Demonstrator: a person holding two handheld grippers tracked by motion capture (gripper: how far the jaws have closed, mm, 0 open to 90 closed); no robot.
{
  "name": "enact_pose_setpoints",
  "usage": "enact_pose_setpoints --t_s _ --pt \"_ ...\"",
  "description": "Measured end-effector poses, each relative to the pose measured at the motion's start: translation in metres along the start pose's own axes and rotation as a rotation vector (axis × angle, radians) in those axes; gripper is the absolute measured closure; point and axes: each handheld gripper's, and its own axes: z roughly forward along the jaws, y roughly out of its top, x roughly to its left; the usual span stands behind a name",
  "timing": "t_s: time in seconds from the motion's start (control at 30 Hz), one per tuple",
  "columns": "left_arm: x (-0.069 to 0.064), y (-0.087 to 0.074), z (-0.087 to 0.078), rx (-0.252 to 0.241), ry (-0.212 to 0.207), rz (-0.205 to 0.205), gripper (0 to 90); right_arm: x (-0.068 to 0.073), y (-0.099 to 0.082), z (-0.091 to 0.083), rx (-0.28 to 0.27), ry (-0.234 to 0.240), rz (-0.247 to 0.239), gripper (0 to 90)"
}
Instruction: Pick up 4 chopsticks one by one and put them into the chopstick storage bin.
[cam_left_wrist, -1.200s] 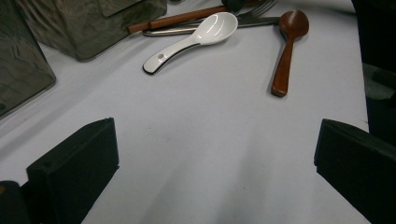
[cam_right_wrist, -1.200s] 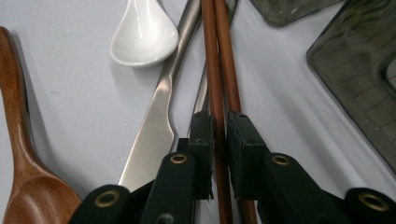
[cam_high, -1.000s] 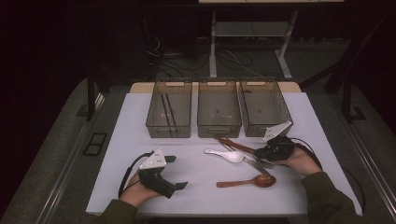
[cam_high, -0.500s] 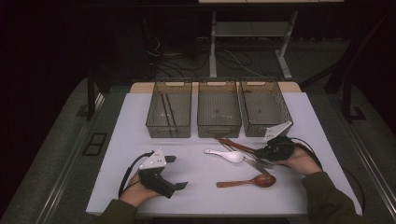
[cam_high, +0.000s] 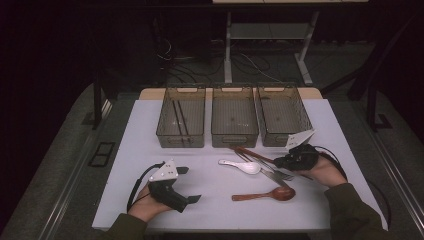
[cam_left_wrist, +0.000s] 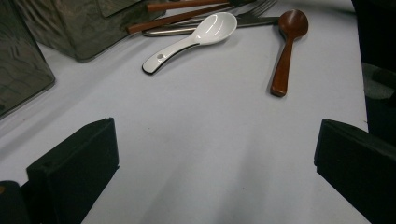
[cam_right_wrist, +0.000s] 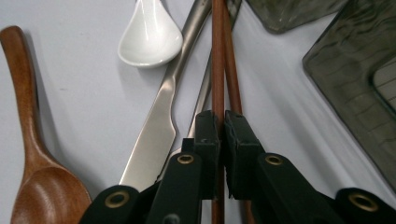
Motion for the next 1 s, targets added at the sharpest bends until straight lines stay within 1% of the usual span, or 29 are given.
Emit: enact_pose_setpoints --t_s 0.17,0.37,0.6,0.87,1.0 --pt "0.000 0.000 0.000 0.001 0.000 0.000 0.0 0.000 0.001 -0.005 -0.020 -0.003 0.004 84.5" --pt "0.000 0.000 0.000 0.000 -0.002 -0.001 0.0 0.000 0.004 -0.012 -0.067 0.006 0.021 84.5" --pt "0.000 0.000 0.000 0.001 0.000 0.000 0.0 0.003 0.010 -0.016 -0.095 0.015 0.026 84.5" --pt "0.000 0.000 0.000 -0.001 0.000 -0.001 0.0 0.006 0.017 -0.019 -0.144 0.010 0.060 84.4" --pt "0.000 0.000 0.000 0.001 -0.001 0.000 0.0 0.007 0.021 -0.019 -0.156 0.011 0.074 84.4"
